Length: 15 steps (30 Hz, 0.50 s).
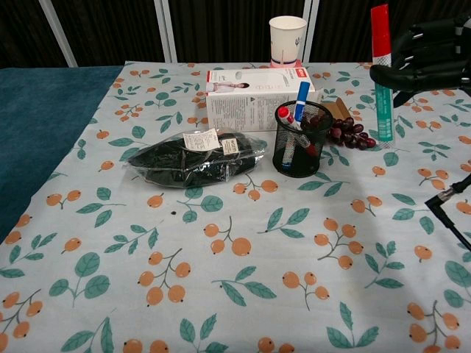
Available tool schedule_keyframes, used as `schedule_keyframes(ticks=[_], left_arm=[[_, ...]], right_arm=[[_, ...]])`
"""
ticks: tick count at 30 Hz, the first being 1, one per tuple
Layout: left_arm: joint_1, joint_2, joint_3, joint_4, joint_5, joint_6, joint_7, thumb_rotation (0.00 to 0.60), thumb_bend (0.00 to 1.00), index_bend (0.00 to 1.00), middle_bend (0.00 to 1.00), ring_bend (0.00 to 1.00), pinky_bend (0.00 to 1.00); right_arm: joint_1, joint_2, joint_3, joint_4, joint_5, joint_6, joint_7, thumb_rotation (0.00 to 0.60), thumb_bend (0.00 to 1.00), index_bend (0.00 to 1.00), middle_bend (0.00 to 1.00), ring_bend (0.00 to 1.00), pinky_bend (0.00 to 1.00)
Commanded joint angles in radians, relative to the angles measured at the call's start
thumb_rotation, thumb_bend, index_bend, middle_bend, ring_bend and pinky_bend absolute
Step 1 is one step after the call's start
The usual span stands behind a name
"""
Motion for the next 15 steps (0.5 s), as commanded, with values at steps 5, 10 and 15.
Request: schedule_keyframes(ticks=[5,10,15], left_arm=[[0.002,0.001,0.001,-0.004,0.003,0.003,0.0,0.6,0.07,0.0,0.0,0.0,0.02],[0.003,0.002,0.001,-0.004,0.003,0.006,-0.003,0.6,0.07,0.0,0.0,0.0,0.02],[0.001,0.0,0.0,-0.005,0.004,0.004,-0.001,0.6,0.07,0.0,0.0,0.0,0.02]], right_arm=[[-0.001,0.003,0.008,0.014,0.013,-0.002,0.016,0.6,0.44,0.82,0.63,0.52,0.5],[-0.001,0.007,0.006,0.007,0.004,0.001,0.021,0.6,0.44,0.82,0.63,0.52,0.5],[-0.001,0.005,0.006,0.007,0.009,0.003,0.017,0.6,0.44,0.82,0.63,0.52,0.5]])
